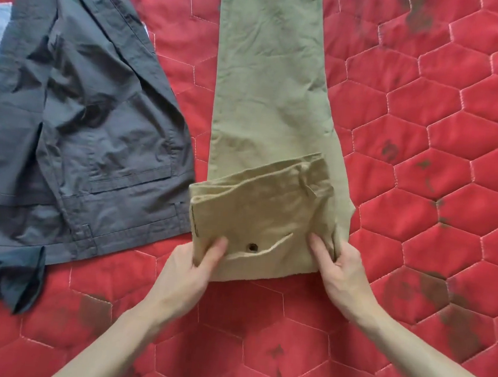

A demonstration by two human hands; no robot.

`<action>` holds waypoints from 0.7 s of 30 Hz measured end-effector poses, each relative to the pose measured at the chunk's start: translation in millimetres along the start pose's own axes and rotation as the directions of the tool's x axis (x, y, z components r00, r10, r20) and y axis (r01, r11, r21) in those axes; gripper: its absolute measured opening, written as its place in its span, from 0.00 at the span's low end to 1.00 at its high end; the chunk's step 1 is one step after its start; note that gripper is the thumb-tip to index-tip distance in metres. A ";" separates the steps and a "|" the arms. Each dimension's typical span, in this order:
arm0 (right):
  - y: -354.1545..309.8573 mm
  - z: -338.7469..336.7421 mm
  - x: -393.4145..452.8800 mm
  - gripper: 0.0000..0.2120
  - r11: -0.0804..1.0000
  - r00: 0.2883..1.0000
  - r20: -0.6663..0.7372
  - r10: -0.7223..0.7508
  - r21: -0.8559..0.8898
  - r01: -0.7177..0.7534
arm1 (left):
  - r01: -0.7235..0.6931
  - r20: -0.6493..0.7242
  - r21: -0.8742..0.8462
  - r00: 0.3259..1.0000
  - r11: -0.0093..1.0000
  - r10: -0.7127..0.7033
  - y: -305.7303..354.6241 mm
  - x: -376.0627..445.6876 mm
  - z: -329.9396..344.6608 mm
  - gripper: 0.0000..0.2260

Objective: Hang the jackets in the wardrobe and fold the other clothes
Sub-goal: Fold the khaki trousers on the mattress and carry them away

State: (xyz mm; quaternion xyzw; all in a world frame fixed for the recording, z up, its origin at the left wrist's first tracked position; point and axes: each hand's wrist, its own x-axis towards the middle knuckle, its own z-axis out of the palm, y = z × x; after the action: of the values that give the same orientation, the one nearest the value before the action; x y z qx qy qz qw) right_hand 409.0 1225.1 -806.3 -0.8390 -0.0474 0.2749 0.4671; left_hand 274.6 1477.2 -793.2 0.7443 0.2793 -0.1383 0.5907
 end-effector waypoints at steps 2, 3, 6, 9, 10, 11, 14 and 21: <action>-2.2 6.0 7.9 0.35 0.998 0.998 -0.048 0.046 -0.032 -0.048 | 0.068 -0.096 -0.031 0.993 0.997 -0.071 0.3 10.5 5.0 0.20; -2.4 9.4 9.1 0.34 0.998 0.995 -0.091 0.047 -0.038 -0.051 | 0.069 -0.139 -0.043 0.988 0.997 -0.074 0.3 12.8 7.8 0.18; -2.6 16.6 3.5 0.28 1.000 0.975 -0.224 0.010 -0.004 -0.011 | 0.013 -0.192 -0.050 0.981 0.999 -0.023 0.8 15.0 10.4 0.17; 1.9 21.5 -0.4 0.32 1.000 0.949 -0.312 0.029 0.011 -0.027 | -0.004 -0.214 0.020 0.977 1.000 0.008 0.2 18.5 12.6 0.16; 1.7 23.5 -0.1 0.33 0.999 0.942 -0.334 0.037 -0.011 -0.043 | 0.001 -0.229 0.038 0.973 0.999 0.008 0.6 19.7 14.8 0.15; 0.9 26.3 0.5 0.31 0.998 0.931 -0.364 0.034 -0.043 -0.053 | 0.004 -0.259 0.056 0.966 0.998 0.010 2.2 20.1 17.7 0.13; -4.9 36.7 -1.5 0.21 0.987 0.870 -0.493 0.009 -0.136 -0.087 | 0.044 -0.371 0.117 0.928 0.992 0.003 7.0 17.2 29.0 0.11; -18.9 59.4 -0.6 0.24 0.952 0.708 -0.676 0.202 -0.035 -0.305 | 0.146 -0.525 0.245 0.851 0.958 0.005 17.2 20.5 45.8 0.05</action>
State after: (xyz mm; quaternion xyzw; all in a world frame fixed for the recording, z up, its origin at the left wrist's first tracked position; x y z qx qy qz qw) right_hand 381.8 1280.5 -815.3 -0.9113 0.2183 0.0153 0.3489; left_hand 306.8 1436.0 -802.5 0.8178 0.4339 0.0089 0.3779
